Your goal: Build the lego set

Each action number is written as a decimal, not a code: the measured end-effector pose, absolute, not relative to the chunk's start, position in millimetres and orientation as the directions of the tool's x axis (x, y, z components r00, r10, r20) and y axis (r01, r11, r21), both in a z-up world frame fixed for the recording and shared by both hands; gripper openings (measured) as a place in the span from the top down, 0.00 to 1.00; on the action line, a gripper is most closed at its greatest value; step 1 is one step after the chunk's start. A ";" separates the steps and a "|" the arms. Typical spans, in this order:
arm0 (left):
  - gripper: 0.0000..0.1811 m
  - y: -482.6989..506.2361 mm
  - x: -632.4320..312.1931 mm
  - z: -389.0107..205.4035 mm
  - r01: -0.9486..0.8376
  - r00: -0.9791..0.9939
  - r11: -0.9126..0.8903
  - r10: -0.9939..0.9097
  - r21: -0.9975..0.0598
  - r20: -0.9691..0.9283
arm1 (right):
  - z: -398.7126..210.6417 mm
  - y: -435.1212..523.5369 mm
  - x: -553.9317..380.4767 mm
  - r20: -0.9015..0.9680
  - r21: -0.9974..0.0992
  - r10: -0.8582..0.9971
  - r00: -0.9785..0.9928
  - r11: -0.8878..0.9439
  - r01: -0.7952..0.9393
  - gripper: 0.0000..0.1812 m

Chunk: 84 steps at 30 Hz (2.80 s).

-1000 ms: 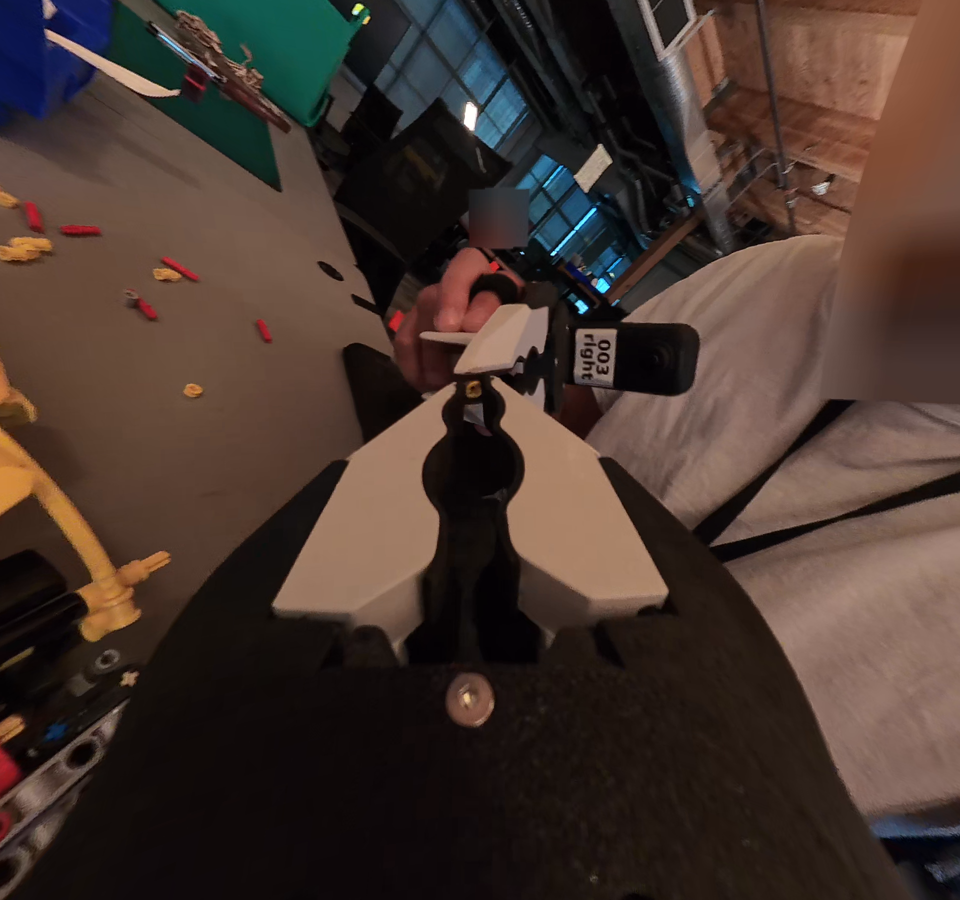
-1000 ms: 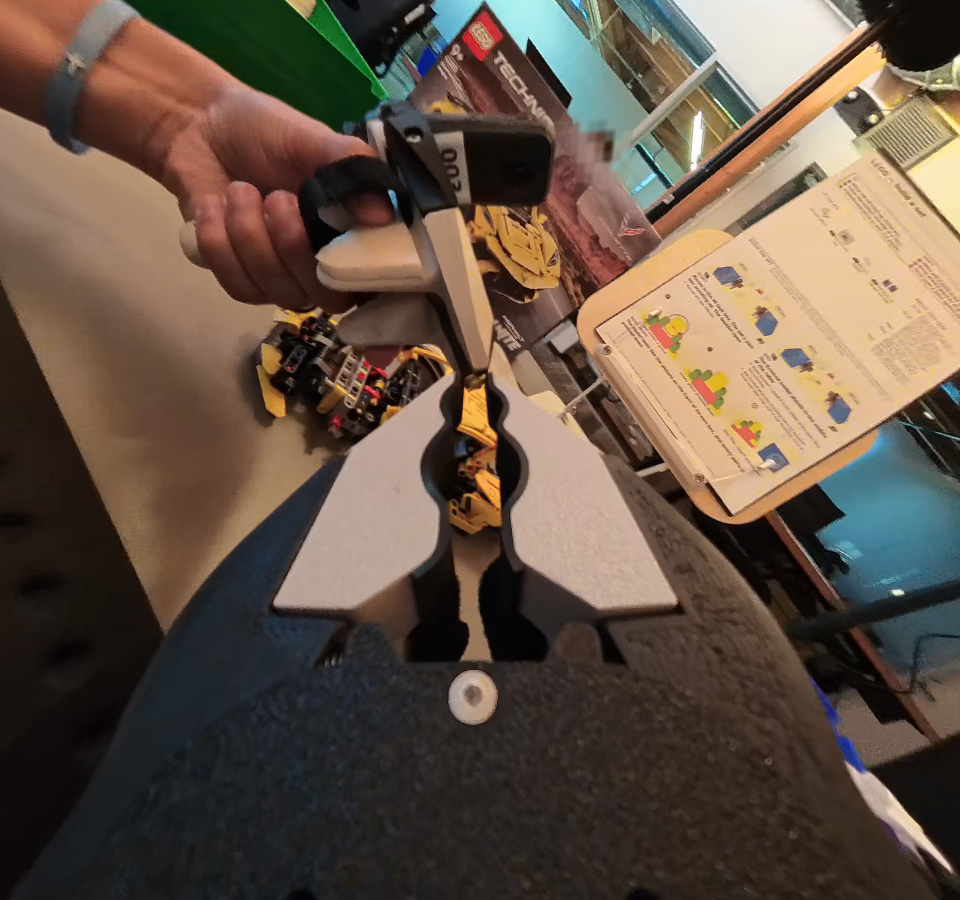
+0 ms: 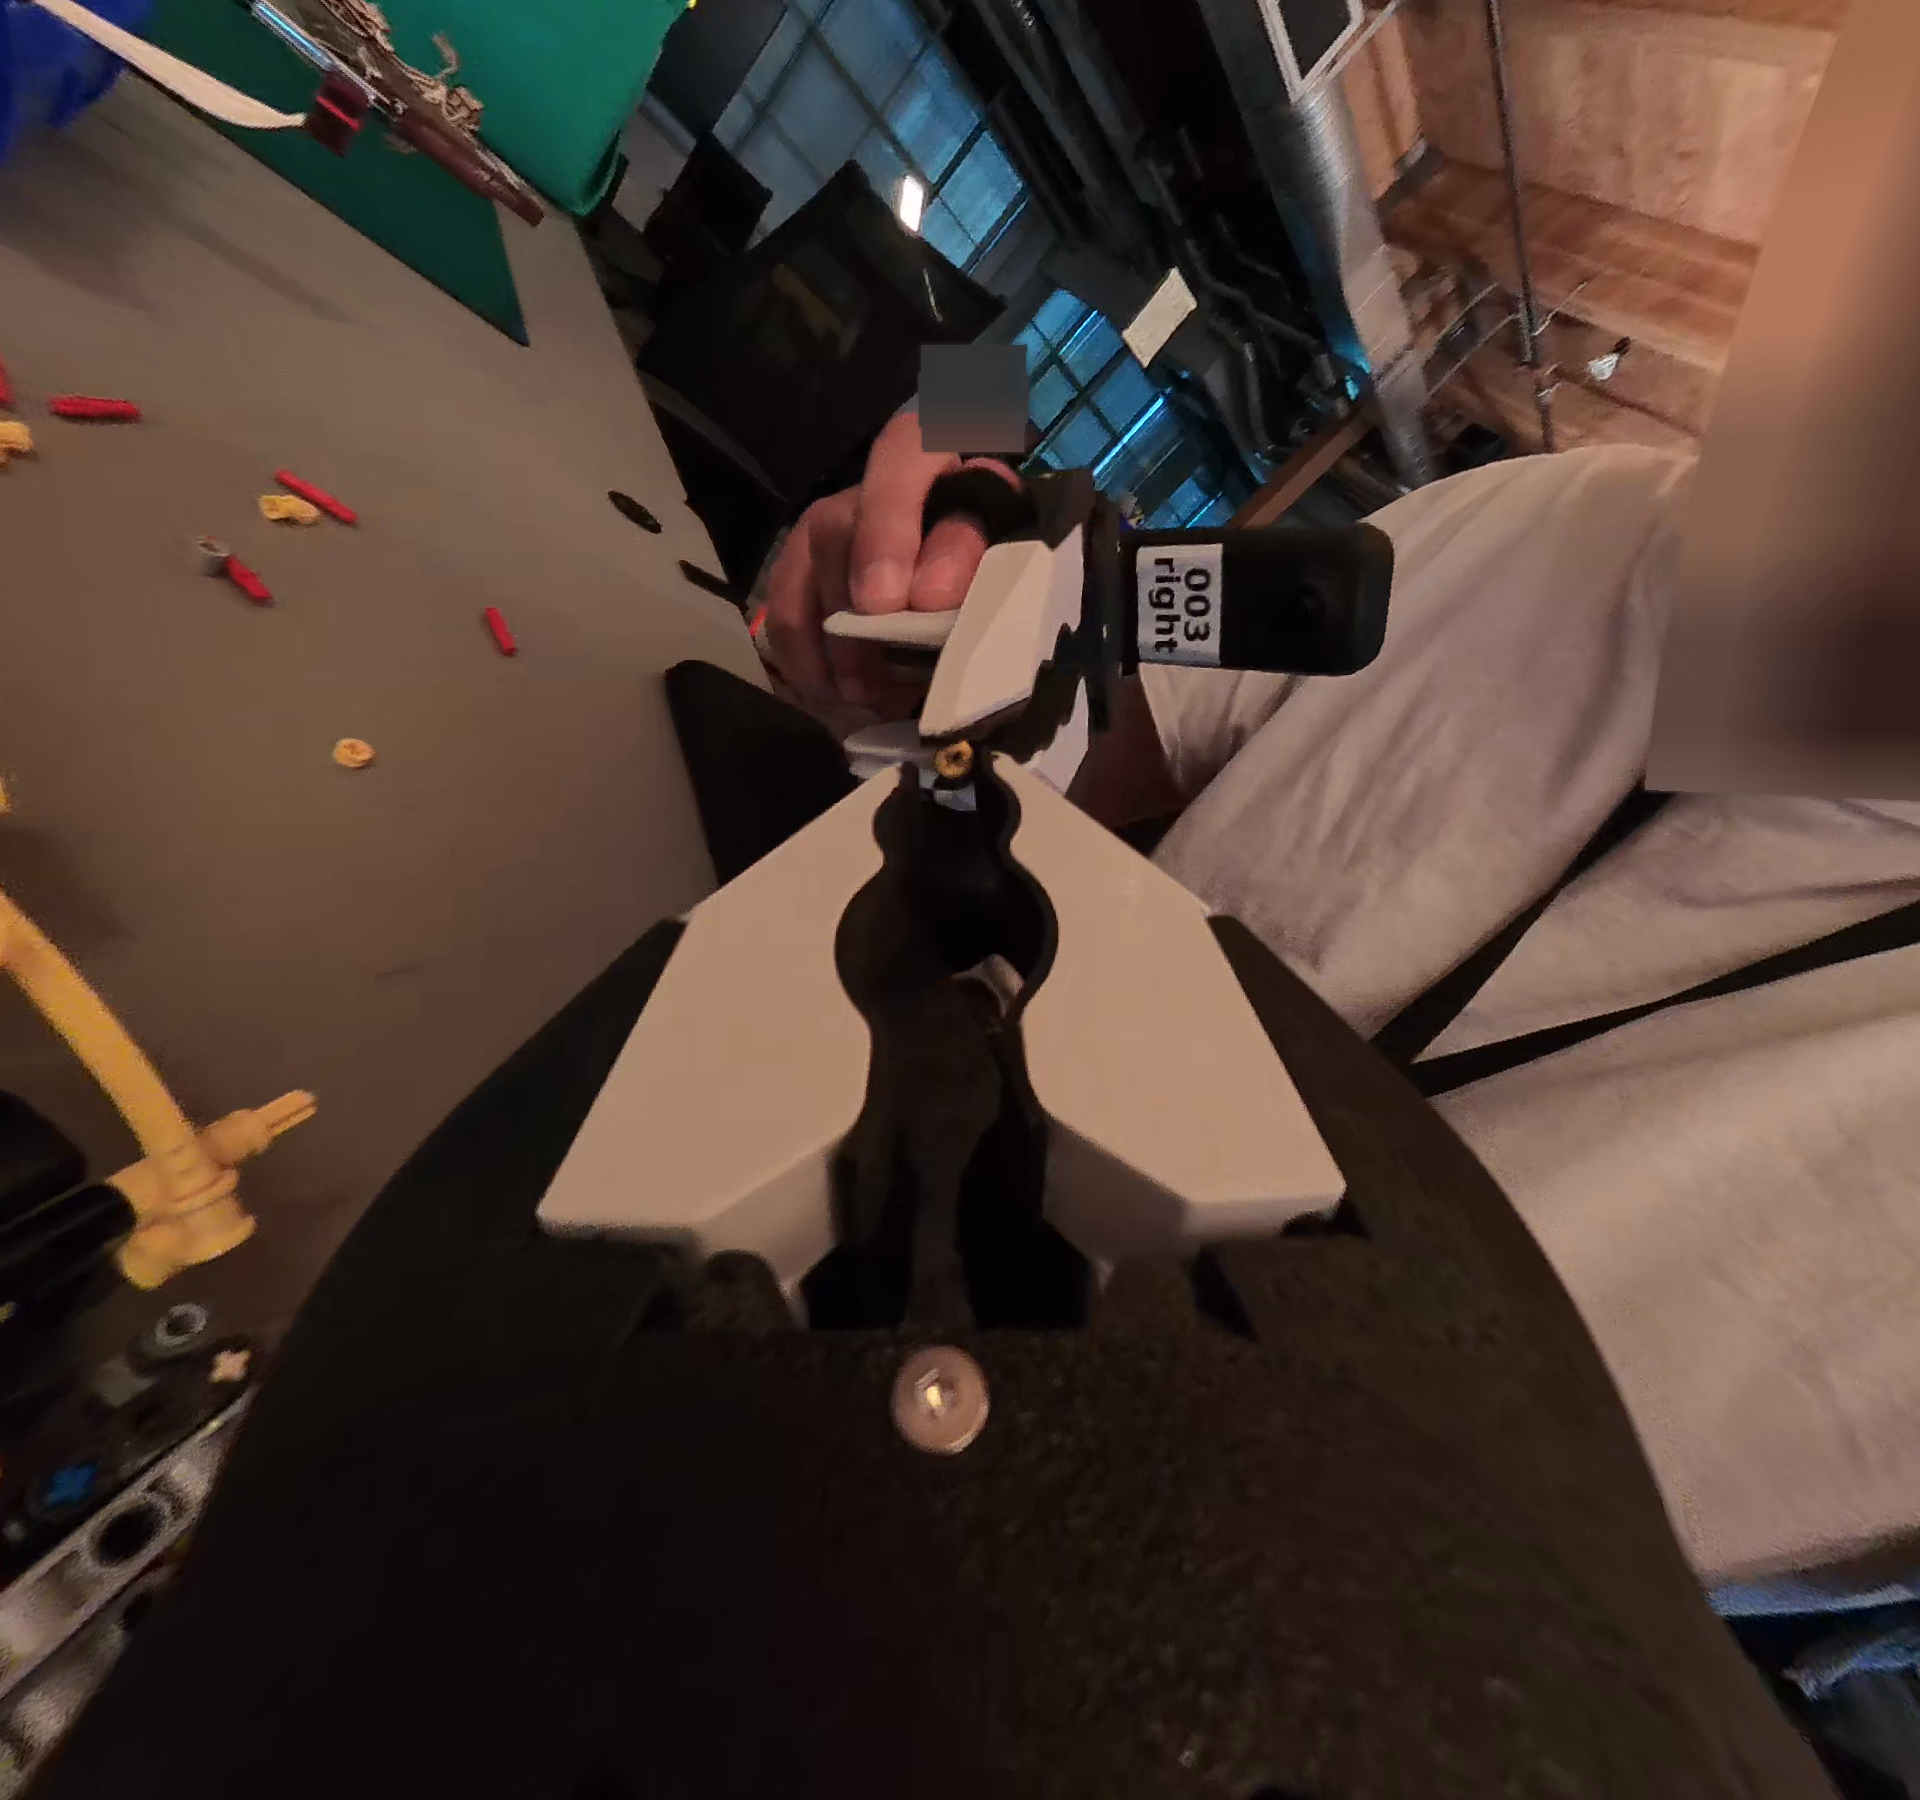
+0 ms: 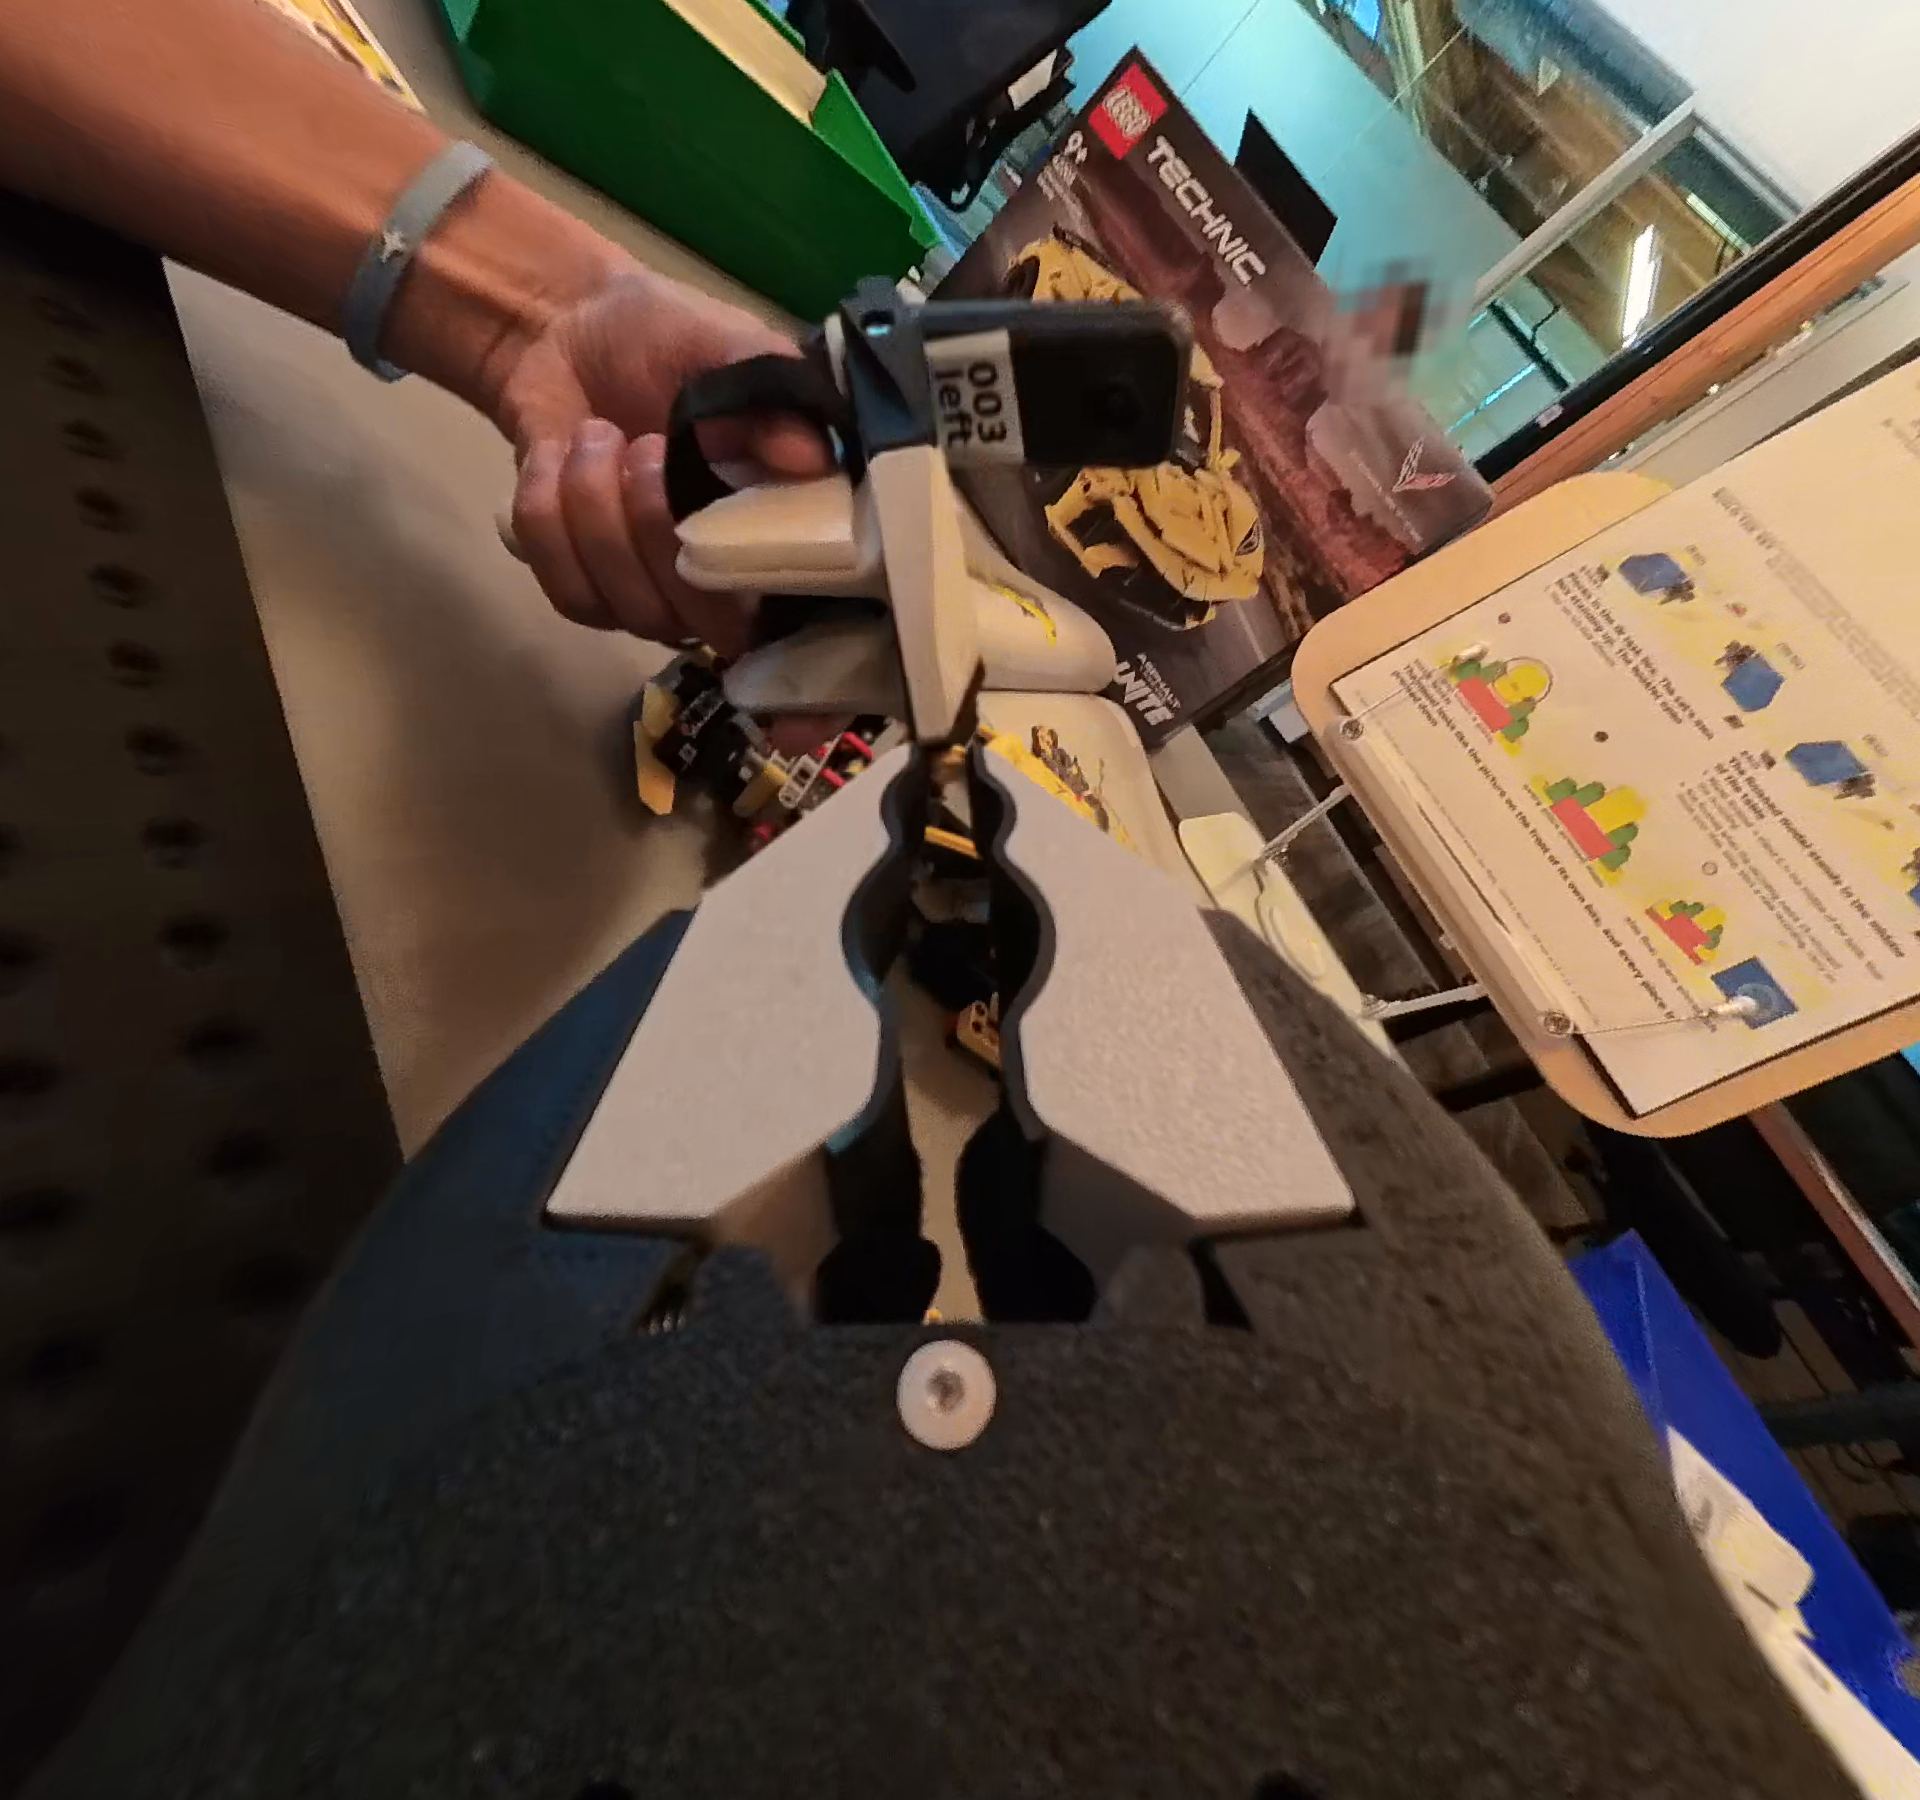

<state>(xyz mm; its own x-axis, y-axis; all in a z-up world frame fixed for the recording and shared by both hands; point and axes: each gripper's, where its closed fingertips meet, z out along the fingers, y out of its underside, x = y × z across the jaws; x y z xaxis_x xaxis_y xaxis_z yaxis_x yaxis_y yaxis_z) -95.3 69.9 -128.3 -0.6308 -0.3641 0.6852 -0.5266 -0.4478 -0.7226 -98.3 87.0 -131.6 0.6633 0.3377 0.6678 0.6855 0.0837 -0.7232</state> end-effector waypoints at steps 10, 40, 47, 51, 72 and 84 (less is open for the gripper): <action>0.96 67.6 -94.3 -131.2 -0.533 -0.637 -0.438 -0.356 -0.724 0.684 | -136.7 86.2 -98.9 0.660 -0.729 0.342 0.669 0.076 0.680 0.97; 0.96 253.7 -125.6 -186.3 -0.598 -0.232 -0.678 -0.364 -0.428 0.902 | -232.2 147.7 -72.3 0.180 -0.805 0.534 0.826 -0.404 0.436 0.97; 0.96 226.7 -126.5 -190.6 -0.643 -0.239 -0.604 -0.427 -0.471 0.872 | -232.4 122.1 -44.5 0.001 -0.822 0.667 0.745 -0.424 0.380 0.97; 0.97 215.3 -120.7 -206.1 -0.673 -0.229 -0.535 -0.505 -0.510 0.832 | -212.9 120.8 -38.5 -0.148 -0.883 0.627 0.765 -0.432 0.183 0.98; 0.97 198.5 -105.3 -161.7 -0.614 -0.319 -0.649 -0.317 -0.449 0.893 | -187.5 124.5 -35.5 -0.036 -0.922 0.639 0.769 -0.318 0.221 0.86; 0.97 92.2 -108.7 -85.7 -0.545 -0.571 -0.793 0.113 -0.272 0.813 | -94.6 101.3 -113.9 0.261 -0.965 0.693 0.672 0.181 0.188 0.88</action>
<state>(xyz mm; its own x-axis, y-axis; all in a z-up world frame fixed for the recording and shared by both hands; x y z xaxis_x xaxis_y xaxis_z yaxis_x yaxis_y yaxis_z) -108.7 92.2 -85.7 -0.5710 0.1134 0.8131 -0.5447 -0.7933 -0.2719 -113.9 101.3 -94.6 0.6717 0.6933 0.2610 0.1884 0.1809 -0.9653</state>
